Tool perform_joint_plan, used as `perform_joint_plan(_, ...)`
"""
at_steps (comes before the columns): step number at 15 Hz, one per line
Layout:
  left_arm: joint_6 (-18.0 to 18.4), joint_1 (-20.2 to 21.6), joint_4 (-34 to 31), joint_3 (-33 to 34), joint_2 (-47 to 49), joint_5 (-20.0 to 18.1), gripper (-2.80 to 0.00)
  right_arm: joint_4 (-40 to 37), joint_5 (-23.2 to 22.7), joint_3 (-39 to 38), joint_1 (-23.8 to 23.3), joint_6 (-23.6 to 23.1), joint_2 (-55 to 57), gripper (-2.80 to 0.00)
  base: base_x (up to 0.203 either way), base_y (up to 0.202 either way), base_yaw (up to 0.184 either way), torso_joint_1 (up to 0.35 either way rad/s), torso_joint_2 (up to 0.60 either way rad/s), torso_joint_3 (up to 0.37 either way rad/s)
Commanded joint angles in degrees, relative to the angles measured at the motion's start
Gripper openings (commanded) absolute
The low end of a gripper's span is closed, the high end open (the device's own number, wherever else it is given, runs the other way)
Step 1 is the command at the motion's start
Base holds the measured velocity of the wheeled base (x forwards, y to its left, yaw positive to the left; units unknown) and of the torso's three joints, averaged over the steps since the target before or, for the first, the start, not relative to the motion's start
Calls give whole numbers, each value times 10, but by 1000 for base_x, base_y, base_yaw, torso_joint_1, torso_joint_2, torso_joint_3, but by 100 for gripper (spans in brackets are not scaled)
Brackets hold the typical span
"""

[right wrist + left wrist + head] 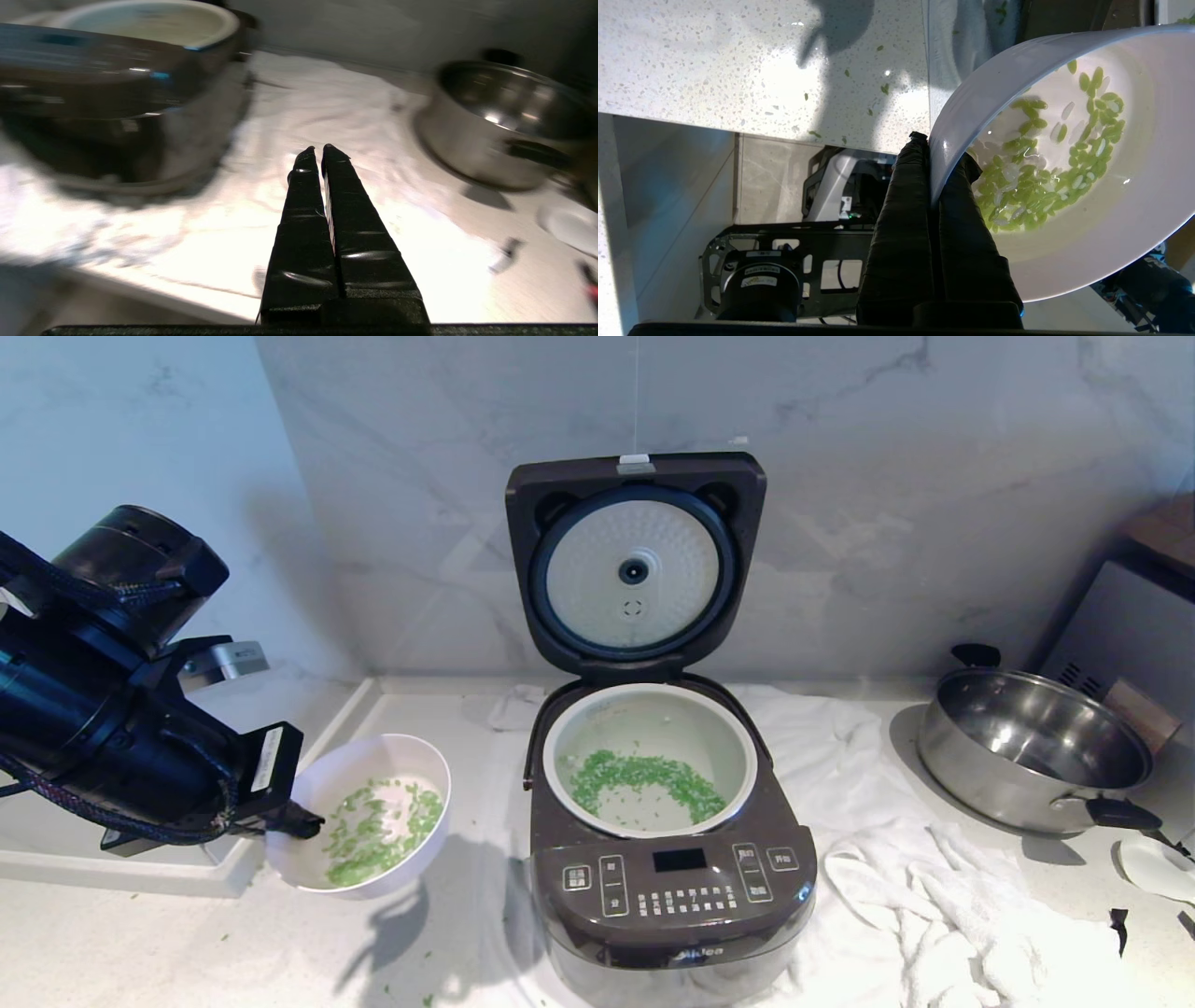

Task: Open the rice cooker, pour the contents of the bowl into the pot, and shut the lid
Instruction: Pour the water from the bowl into the rice cooker

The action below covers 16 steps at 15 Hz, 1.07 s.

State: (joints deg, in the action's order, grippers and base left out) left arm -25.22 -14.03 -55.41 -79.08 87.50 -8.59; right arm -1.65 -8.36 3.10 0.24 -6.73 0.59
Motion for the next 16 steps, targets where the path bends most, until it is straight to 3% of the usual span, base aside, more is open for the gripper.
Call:
perform_joint_plan(1, -2, -2, -3, -2, 3, 0, -280, 6, 72, -22, -1, 1, -7, -280, 0, 0, 0, 0, 0, 0)
perform_joint_plan(2, -2, -2, -3, -8, 5, 0, -280, 24, 72, -29, -1, 2, -7, -280, 0, 0, 0, 0, 0, 0)
perform_joint_plan(4, -2, -4, -3, -13, 7, 0, -280, -8, 51, -26, -2, -27, -6, -280, 0, 0, 0, 0, 0, 0)
perform_joint_plan(7, -3, -24, -3, -12, 8, 2, -280, -7, 59, -25, -2, 23, -6, -280, 0, 0, 0, 0, 0, 0)
perform_joint_plan(9, -4, -49, -3, -15, 24, 29, -280, 7, 67, -28, -2, 34, -7, -280, 0, 0, 0, 0, 0, 0)
perform_joint_plan(16, -6, -89, -48, -151, 128, 42, -280, 16, 67, -30, -2, 35, -7, -280, 0, 0, 0, 0, 0, 0)
